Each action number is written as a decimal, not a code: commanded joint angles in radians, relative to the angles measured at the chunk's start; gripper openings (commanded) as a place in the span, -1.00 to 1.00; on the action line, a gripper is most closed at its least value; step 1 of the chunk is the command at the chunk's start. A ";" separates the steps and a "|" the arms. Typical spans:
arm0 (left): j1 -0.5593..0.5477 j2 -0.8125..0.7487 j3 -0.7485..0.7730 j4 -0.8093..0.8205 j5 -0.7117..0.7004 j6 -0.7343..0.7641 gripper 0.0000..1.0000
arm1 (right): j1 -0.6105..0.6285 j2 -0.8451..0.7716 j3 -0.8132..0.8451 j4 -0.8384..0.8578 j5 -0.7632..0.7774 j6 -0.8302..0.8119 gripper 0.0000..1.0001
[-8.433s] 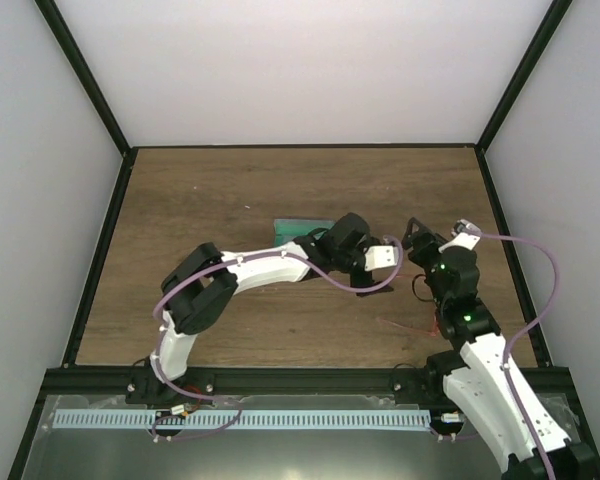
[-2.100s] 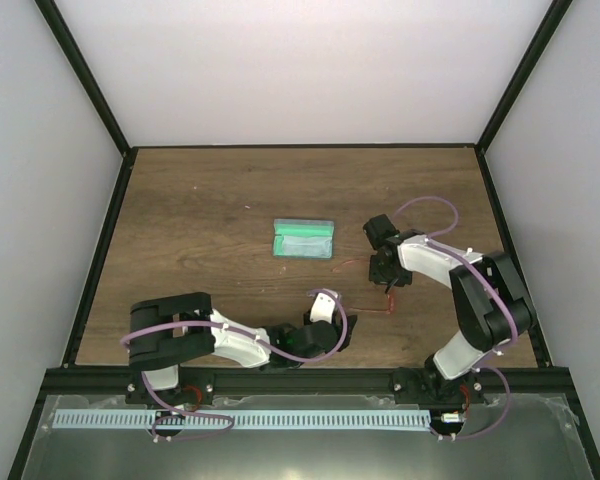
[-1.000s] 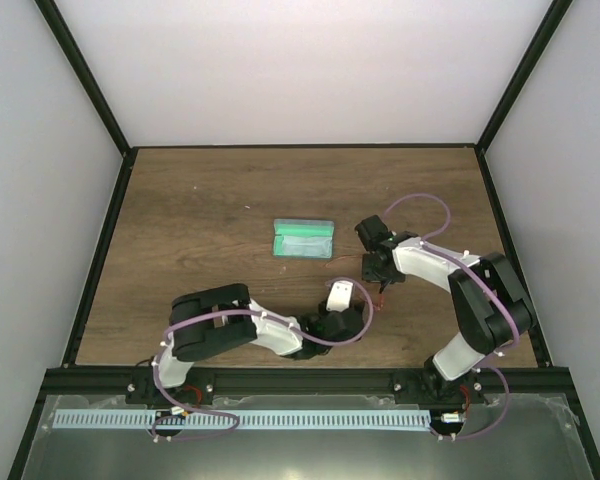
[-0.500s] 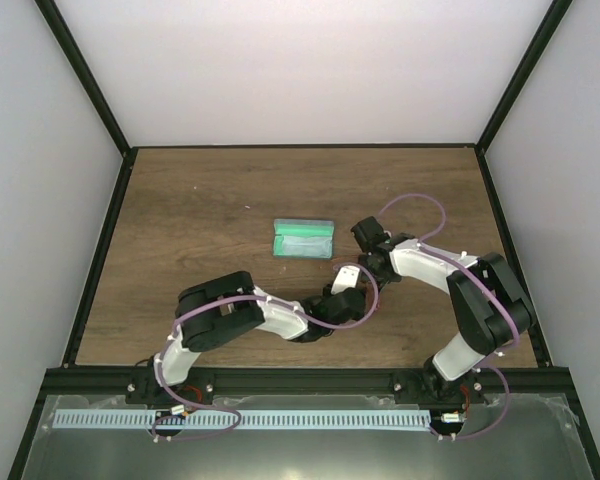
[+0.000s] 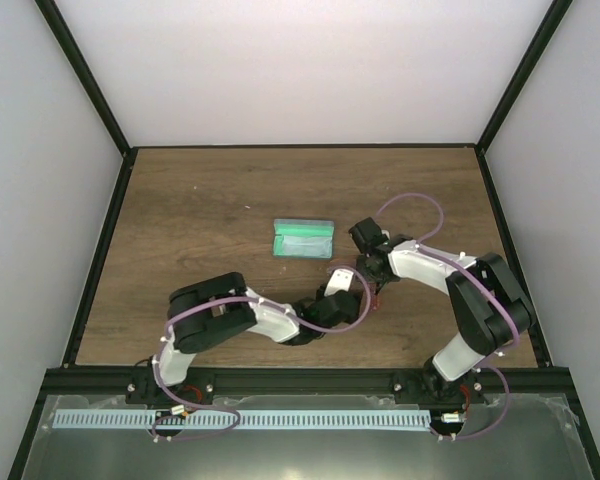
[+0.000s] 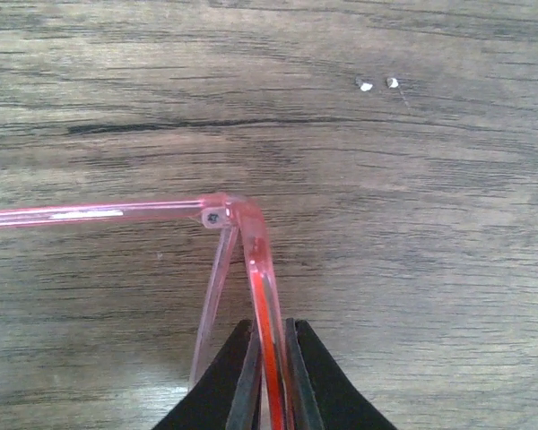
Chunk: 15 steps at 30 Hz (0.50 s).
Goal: Organize the sunglasses
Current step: Fold the sunglasses at the center of the board.
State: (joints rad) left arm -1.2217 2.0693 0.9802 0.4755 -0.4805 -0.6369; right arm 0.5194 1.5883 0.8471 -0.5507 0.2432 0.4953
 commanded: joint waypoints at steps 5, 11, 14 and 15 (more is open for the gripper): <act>-0.025 -0.238 -0.264 -0.040 -0.102 0.020 0.27 | 0.021 -0.014 -0.003 -0.017 0.031 0.033 -0.83; -0.018 -0.458 -0.370 -0.057 -0.190 0.072 0.51 | 0.020 -0.031 -0.010 0.000 -0.011 -0.019 -0.83; 0.025 -0.491 -0.313 -0.132 -0.192 0.145 0.54 | 0.041 -0.028 -0.009 0.012 -0.032 -0.034 -0.86; 0.045 -0.485 -0.286 -0.165 -0.192 0.157 0.54 | 0.051 -0.023 -0.006 0.008 -0.029 -0.037 -0.89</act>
State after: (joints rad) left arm -1.2301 1.6093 0.6197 0.3889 -0.6239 -0.5686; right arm 0.5350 1.5772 0.8455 -0.5468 0.2279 0.4862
